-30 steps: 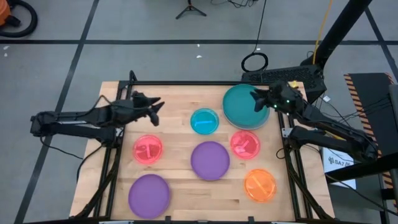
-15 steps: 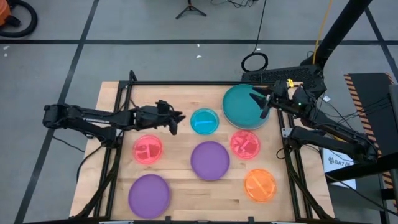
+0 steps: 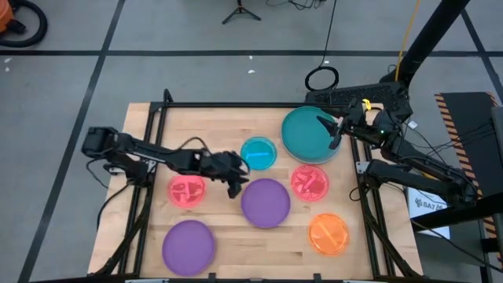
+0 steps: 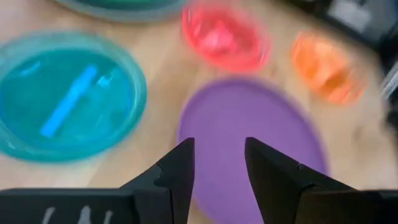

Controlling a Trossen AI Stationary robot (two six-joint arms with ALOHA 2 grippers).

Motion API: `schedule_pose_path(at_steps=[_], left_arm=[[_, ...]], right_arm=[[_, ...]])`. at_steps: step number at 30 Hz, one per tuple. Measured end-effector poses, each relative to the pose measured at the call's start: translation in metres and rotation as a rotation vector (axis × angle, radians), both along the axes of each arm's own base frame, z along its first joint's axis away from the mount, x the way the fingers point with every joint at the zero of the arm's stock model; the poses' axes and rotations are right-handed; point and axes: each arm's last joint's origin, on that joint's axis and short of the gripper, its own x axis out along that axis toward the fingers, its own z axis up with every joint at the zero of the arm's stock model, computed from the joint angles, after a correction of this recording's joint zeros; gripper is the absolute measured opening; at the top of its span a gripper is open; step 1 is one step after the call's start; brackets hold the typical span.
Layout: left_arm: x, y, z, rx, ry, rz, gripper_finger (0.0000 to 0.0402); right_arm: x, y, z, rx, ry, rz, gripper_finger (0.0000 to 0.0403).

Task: Stack plastic plates
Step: Stack the right purple plate on top of the green plate

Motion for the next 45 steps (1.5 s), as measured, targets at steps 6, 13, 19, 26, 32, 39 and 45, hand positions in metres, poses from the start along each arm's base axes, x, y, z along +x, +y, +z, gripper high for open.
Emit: schedule_pose_path(at_steps=[6,13,19,26,32,39,45], left_arm=[[0.024,-0.016,-0.021,0.095,0.243,-0.019,0.0147],[0.049,-0.014,-0.031,0.110,0.362,0.019,0.0148],[0.052,-0.013,-0.031,0.126,0.383,0.022,0.0148],[0.055,-0.013,-0.034,0.177,0.369,0.012,0.0148],[0.062,-0.015,-0.050,0.181,0.368,-0.008,0.0148],[0.066,-0.008,-0.057,0.161,0.375,-0.009,0.0148],[0.066,-0.009,-0.057,0.145,0.371,-0.031,0.0148]], right_arm=[[0.000,0.000,0.000,-0.018,0.009,-0.001,0.0157],[0.000,0.000,0.000,-0.024,0.011,-0.002,0.0157],[0.000,0.000,0.000,-0.027,0.013,-0.002,0.0157],[0.000,0.000,-0.004,0.003,0.040,-0.001,0.0157],[0.000,0.000,-0.006,0.047,0.051,0.000,0.0157],[0.000,0.000,-0.010,0.081,0.076,-0.002,0.0157],[0.000,0.000,-0.011,0.092,0.079,-0.002,0.0157]])
